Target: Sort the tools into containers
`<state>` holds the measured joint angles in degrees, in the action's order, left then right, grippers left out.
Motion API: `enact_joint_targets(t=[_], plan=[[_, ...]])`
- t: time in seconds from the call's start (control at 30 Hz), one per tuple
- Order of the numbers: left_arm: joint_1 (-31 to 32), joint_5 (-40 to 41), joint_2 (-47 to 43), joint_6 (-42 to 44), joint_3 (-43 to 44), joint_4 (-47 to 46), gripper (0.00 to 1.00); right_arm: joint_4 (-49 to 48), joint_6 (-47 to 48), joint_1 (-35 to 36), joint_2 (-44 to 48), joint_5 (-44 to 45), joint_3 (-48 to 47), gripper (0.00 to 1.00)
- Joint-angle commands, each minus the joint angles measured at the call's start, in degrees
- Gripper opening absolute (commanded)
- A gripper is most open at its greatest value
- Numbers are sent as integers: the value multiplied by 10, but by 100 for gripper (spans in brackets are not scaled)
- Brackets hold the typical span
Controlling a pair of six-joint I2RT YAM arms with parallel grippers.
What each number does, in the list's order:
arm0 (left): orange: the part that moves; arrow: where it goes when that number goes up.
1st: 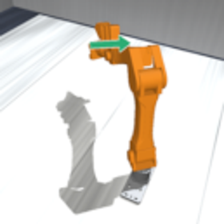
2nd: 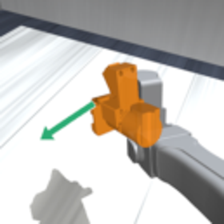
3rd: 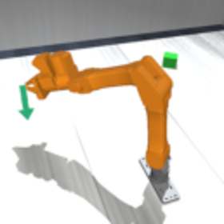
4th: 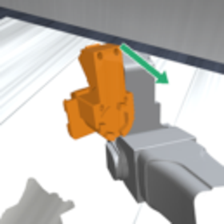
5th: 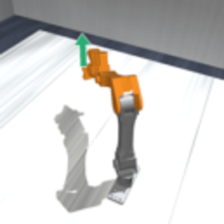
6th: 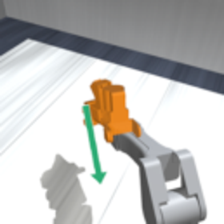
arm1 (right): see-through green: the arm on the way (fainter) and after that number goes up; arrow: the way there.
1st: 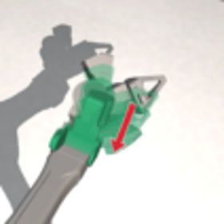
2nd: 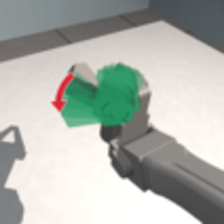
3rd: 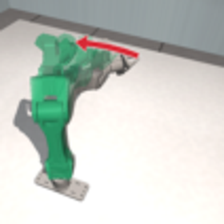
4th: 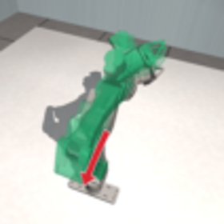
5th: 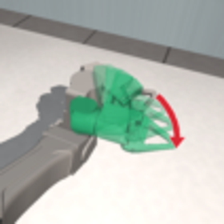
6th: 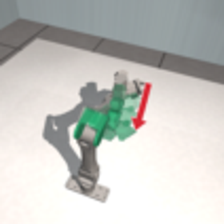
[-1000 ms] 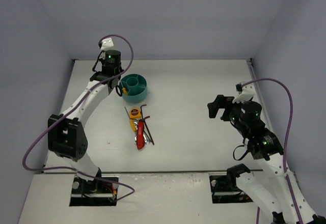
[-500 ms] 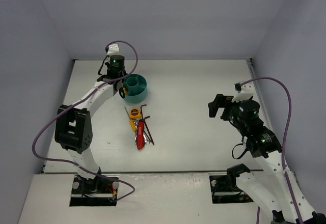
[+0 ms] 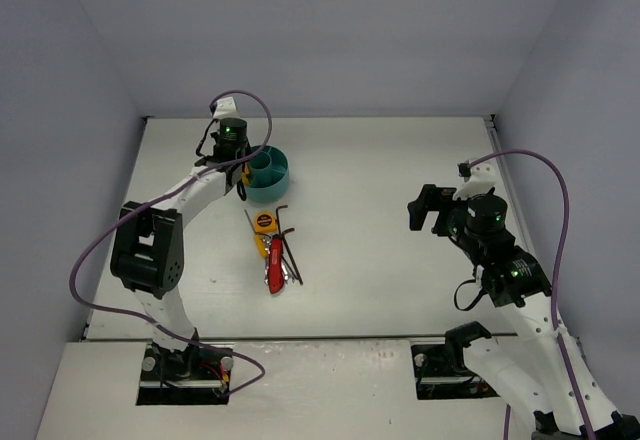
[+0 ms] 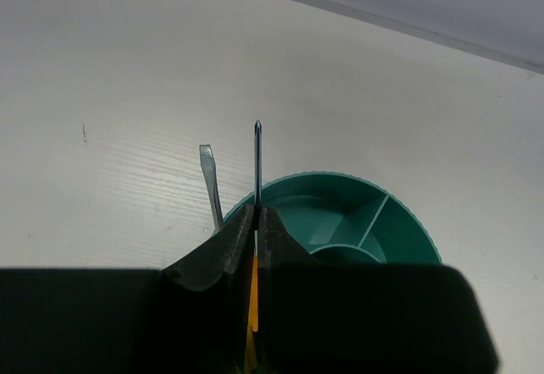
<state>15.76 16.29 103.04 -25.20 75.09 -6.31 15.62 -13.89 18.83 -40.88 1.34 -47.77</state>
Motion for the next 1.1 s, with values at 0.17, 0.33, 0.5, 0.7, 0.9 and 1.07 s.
enact_joint_targets(t=[0.17, 0.33, 0.5, 0.7, 0.9, 1.07], plan=[[-4, -3, -27, -25, -14, -54, 9, -26, 6, 3, 0, 17, -20, 100], [-3, -3, -46, -28, -30, -53, 17, -26, 6, 3, -2, 15, -18, 100], [0, -5, -98, -42, -38, -29, 32, -26, 5, 3, -1, 12, -21, 100], [10, 25, -154, -110, -9, 175, 32, -26, 5, 3, 2, 11, -19, 100], [12, -11, -175, -198, -49, 311, 28, -26, 1, 3, 0, 7, -14, 100], [20, -47, -163, -248, -105, 285, 28, -26, -1, 3, 1, 0, -11, 100]])
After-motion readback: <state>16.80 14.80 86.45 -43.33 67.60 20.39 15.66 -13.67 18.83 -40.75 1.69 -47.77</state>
